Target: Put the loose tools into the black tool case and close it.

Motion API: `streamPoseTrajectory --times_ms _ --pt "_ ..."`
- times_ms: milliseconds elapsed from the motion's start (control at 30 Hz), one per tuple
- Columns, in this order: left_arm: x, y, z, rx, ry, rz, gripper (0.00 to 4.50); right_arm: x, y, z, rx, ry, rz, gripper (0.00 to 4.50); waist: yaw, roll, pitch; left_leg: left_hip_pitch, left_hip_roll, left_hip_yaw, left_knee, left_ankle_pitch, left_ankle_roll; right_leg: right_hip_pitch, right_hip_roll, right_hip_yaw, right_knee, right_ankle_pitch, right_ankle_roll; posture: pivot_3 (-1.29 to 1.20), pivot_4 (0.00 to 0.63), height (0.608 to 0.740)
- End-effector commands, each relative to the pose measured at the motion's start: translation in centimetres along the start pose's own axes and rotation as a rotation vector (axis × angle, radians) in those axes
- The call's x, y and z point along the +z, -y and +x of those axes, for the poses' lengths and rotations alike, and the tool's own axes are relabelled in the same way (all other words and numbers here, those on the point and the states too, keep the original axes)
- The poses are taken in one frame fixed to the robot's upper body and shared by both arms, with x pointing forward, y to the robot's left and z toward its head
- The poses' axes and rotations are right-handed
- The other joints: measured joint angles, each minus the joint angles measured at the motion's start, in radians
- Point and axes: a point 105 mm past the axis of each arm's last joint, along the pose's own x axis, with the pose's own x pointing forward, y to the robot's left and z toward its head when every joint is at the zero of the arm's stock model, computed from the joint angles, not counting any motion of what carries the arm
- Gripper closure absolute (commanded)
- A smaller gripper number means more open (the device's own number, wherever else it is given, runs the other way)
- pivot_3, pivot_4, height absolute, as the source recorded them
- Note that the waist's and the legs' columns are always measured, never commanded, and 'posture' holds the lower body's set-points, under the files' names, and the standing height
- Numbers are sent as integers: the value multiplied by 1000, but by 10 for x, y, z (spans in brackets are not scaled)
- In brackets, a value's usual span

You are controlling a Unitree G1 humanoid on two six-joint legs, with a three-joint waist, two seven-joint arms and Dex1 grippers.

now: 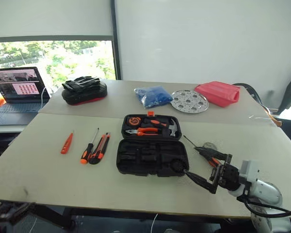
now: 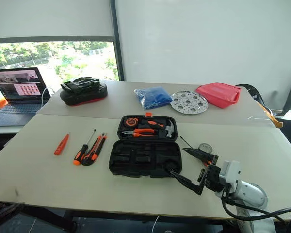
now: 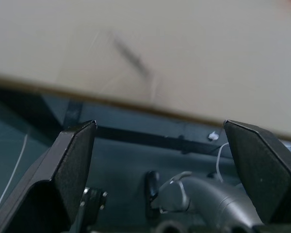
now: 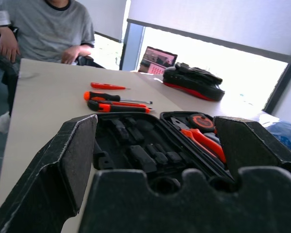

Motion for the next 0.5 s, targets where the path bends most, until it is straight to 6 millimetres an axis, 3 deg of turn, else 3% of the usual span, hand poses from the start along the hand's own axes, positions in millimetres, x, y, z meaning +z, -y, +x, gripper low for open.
streamPoseTrajectory --times_ms 33,167,500 --pt "31 29 20 -82 -28 36 0 8 3 1 15 10 -55 44 -3 0 0 0 0 0 0 0 0 0 0 0 0 0 1 0 150 740" --pt "46 50 54 -112 -125 79 0 5 3 1 28 -3 -55 44 -13 1 1 0 -3 0 -1 0 0 0 0 1 1 3 1 0 150 740" --pt "82 67 119 -63 -154 128 0 0 -1 -5 12 -26 -55 44 -21 1 1 -4 -7 -1 -5 0 0 -5 -1 1 1 6 -4 0 150 740"
